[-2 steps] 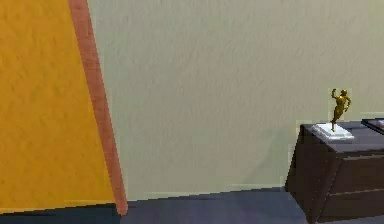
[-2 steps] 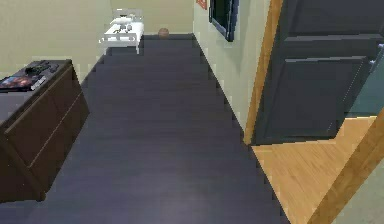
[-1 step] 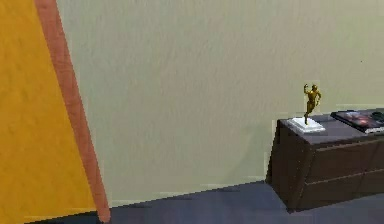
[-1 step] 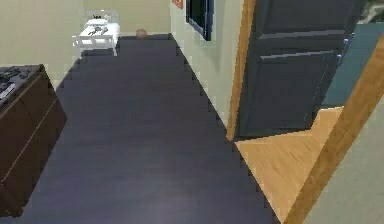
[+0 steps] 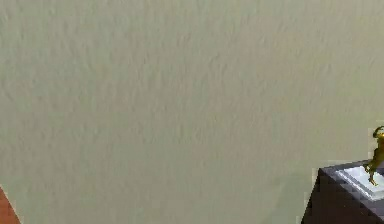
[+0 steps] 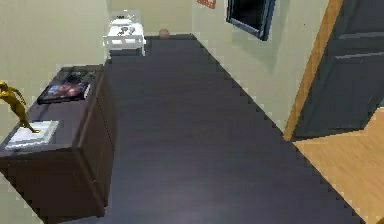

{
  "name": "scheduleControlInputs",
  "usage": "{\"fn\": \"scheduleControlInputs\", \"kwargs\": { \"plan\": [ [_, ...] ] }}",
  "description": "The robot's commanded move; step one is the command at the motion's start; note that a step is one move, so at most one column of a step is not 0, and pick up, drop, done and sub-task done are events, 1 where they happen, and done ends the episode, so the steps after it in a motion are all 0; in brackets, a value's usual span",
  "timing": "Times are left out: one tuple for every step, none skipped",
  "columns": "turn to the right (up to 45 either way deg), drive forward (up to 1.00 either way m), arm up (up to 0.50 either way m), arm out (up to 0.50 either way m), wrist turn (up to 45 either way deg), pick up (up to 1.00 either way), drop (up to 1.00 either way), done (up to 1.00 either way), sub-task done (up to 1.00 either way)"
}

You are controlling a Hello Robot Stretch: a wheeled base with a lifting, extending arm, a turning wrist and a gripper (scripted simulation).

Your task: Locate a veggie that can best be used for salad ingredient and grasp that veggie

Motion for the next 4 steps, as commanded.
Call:
{"fn": "scheduleControlInputs", "kwargs": {
  "plan": [
    [-45.0,0.0,0.0,0.0,0.0,0.0,0.0,0.0,0.0],
    [-33.0,0.0,0.0,0.0,0.0,0.0,0.0,0.0,0.0],
    [-3.0,0.0,0.0,0.0,0.0,0.0,0.0,0.0,0.0],
    [0.0,0.4,0.0,0.0,0.0,0.0,0.0,0.0,0.0]
  ]
}}
